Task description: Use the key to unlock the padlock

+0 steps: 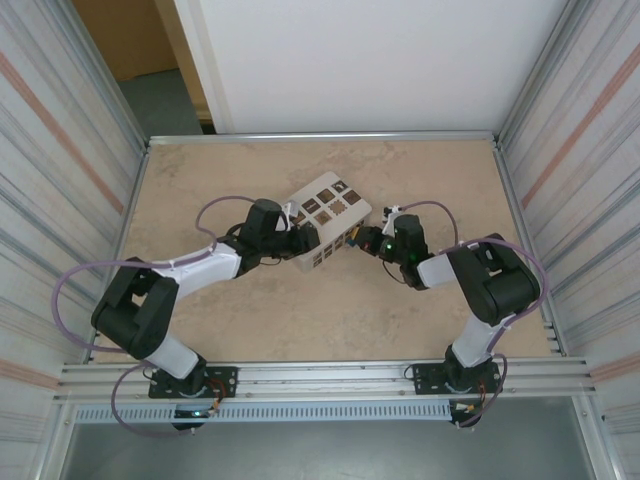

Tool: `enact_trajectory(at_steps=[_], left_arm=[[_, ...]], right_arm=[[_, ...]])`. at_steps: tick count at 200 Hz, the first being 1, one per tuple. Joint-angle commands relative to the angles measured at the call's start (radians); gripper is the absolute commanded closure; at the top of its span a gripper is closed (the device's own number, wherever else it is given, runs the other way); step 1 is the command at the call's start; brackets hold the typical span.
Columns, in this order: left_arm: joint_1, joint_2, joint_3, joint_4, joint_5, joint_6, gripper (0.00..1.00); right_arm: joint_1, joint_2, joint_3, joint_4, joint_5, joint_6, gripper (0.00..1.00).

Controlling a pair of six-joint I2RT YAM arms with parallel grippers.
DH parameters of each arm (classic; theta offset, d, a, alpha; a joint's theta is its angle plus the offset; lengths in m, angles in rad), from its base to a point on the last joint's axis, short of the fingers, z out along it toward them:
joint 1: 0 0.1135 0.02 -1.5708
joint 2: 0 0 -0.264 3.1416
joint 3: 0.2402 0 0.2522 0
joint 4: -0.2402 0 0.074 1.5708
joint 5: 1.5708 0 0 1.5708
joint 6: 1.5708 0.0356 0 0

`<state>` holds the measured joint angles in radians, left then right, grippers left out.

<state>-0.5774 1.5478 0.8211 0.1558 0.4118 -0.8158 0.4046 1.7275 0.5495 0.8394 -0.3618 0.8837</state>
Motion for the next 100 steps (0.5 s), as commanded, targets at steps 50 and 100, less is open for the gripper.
enact_trajectory(at_steps=[50,100], left_arm=[[0.004,-0.082,-0.013,-0.204,-0.004,-0.005,0.64],[0.008,-0.225,-0.019,-0.266,-0.066,0.031,0.56]], right_arm=[[-0.021,-0.130,-0.016,-0.095,0.038,-0.066,1.00],[-0.023,-0.312,-0.017,-0.372,0.027,-0.200,1.00]])
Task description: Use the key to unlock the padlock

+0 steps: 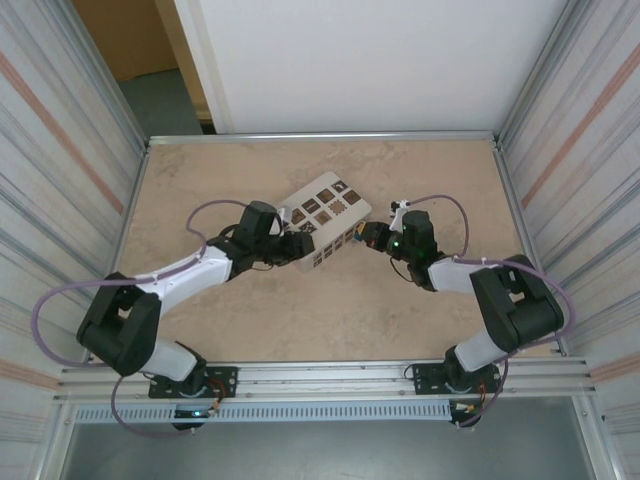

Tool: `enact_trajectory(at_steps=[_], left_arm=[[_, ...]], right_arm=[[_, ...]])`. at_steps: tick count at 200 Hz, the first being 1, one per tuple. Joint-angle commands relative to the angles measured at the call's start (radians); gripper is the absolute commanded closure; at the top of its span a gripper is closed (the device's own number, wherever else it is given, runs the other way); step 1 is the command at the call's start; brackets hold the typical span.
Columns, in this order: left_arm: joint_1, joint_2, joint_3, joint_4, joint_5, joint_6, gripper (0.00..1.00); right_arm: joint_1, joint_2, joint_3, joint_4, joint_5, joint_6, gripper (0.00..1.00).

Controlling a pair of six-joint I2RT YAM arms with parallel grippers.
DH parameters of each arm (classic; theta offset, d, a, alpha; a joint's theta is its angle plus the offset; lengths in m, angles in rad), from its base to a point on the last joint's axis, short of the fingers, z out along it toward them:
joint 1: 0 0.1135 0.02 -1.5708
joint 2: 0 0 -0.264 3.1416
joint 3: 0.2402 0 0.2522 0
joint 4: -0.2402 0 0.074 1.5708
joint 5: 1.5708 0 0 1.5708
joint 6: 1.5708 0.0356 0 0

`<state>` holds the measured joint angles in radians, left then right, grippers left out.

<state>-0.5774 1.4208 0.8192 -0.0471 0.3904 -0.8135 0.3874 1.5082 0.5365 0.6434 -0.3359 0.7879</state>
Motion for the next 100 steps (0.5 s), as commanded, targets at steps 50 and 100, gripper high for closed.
enact_trajectory(at_steps=[50,100], left_arm=[[0.032,-0.324,-0.101,-0.137,-0.168,0.079,0.46],[0.092,-0.545,-0.199,-0.235,-0.214,0.094,0.38]], right_arm=[[0.025,-0.299,0.059,-0.602,-0.003,-0.266,1.00],[0.087,-0.398,0.111,-0.910,-0.024,-0.311,0.99]])
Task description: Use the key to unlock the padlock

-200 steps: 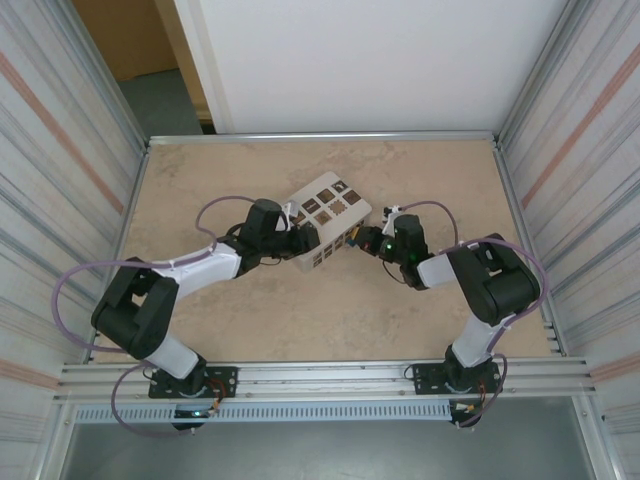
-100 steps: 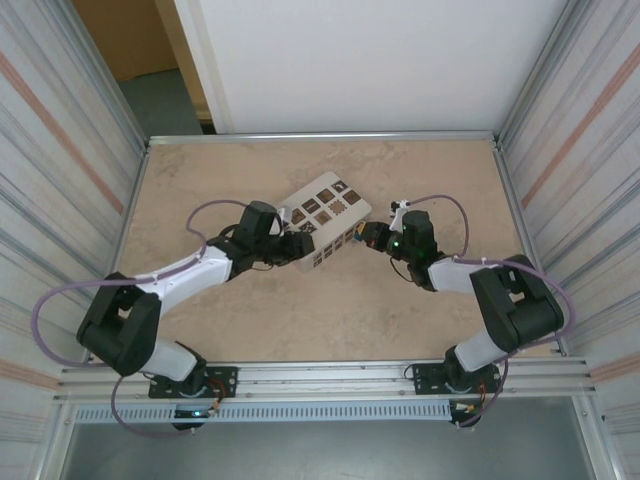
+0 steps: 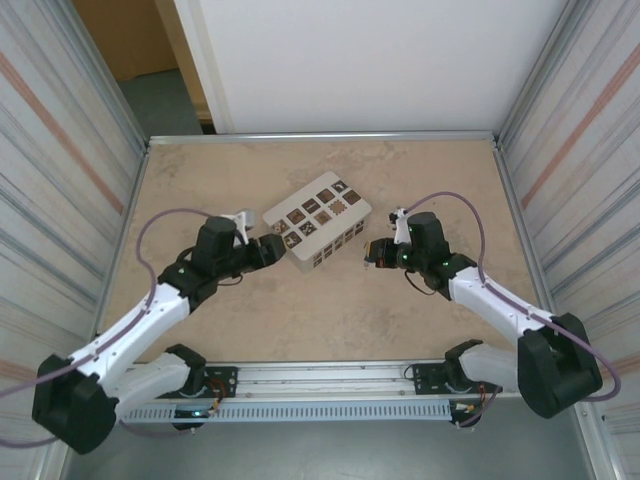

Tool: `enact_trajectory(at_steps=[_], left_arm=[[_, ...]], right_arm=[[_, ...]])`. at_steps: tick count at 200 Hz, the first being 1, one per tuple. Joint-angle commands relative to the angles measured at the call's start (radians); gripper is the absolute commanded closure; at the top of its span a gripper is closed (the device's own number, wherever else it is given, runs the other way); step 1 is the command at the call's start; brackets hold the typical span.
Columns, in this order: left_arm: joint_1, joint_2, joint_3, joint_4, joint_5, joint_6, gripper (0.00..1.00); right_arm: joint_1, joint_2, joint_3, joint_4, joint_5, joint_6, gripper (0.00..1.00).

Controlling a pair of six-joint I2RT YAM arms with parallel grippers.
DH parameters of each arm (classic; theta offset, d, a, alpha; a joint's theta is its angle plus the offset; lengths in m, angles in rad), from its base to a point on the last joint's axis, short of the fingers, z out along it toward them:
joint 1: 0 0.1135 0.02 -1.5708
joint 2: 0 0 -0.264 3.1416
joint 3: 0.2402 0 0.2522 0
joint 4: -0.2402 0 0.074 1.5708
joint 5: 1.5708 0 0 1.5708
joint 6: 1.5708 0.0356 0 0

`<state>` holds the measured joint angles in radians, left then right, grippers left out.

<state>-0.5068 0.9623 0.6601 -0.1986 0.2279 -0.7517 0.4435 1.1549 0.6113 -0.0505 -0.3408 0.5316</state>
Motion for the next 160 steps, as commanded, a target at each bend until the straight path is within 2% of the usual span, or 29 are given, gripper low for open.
enact_trajectory(at_steps=[1,44,101,160], left_arm=[[0.023,-0.090,-0.042,-0.086,-0.052,0.032,0.38],[0.048,-0.271,-0.099,-0.196,-0.105,0.034,0.28],[0.086,-0.449,-0.151,-0.294,-0.154,0.042,0.10],[0.092,-0.521,-0.163,-0.362,-0.183,0.043,0.07]], right_arm=[[0.032,-0.047,0.037,-0.221,-0.018,-0.055,0.99],[0.124,-0.110,0.058,-0.413,0.015,-0.064,0.99],[0.211,-0.146,0.052,-0.566,0.033,-0.045,0.99],[0.275,-0.101,0.023,-0.595,-0.008,-0.005,0.98]])
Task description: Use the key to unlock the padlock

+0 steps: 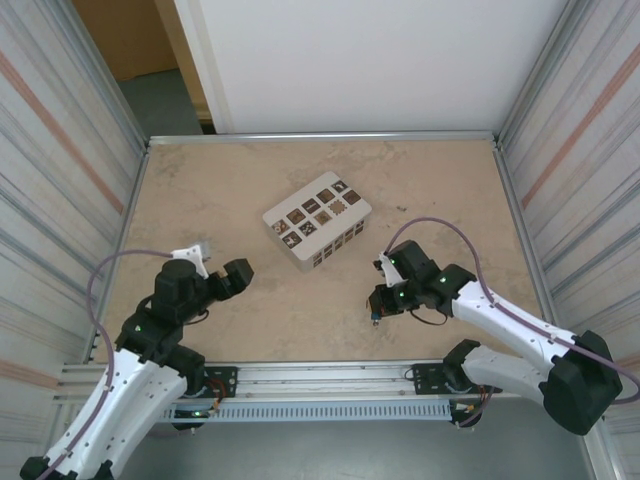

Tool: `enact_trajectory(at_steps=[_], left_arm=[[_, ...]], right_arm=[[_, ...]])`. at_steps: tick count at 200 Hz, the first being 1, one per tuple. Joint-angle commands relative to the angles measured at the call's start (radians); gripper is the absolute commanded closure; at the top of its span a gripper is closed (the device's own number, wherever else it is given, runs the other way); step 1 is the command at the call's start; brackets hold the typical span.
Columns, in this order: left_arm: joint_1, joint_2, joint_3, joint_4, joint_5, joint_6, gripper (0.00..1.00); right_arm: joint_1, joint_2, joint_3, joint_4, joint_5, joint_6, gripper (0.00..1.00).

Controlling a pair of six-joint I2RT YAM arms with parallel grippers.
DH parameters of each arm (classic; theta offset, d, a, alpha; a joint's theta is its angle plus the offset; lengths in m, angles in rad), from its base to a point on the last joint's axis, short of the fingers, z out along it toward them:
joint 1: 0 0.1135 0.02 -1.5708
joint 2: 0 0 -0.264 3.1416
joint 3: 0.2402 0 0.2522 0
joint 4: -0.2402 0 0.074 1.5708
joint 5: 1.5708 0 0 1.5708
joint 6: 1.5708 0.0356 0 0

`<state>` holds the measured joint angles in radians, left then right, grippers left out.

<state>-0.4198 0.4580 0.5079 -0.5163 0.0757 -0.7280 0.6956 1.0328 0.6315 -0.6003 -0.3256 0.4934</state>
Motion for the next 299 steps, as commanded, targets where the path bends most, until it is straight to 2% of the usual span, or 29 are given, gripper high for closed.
enact_trajectory(at_steps=[1,167,188,219,299], left_arm=[[0.006,-0.016,-0.012,-0.045,-0.030,0.019,0.07],[0.007,0.010,-0.019,-0.045,-0.043,0.015,0.06],[0.007,0.021,-0.014,-0.042,-0.041,0.015,0.06],[0.009,0.028,-0.008,-0.044,-0.043,0.018,0.06],[0.008,0.046,0.003,-0.036,-0.049,0.020,0.06]], right_arm=[[0.024,0.023,0.002,-0.046,-0.024,0.033,0.98],[0.030,0.265,-0.085,0.189,-0.064,0.069,0.97],[0.029,0.292,-0.090,0.209,-0.066,0.073,0.93],[0.026,0.299,-0.089,0.209,-0.052,0.073,0.82],[0.000,0.147,-0.065,0.154,0.007,0.056,0.68]])
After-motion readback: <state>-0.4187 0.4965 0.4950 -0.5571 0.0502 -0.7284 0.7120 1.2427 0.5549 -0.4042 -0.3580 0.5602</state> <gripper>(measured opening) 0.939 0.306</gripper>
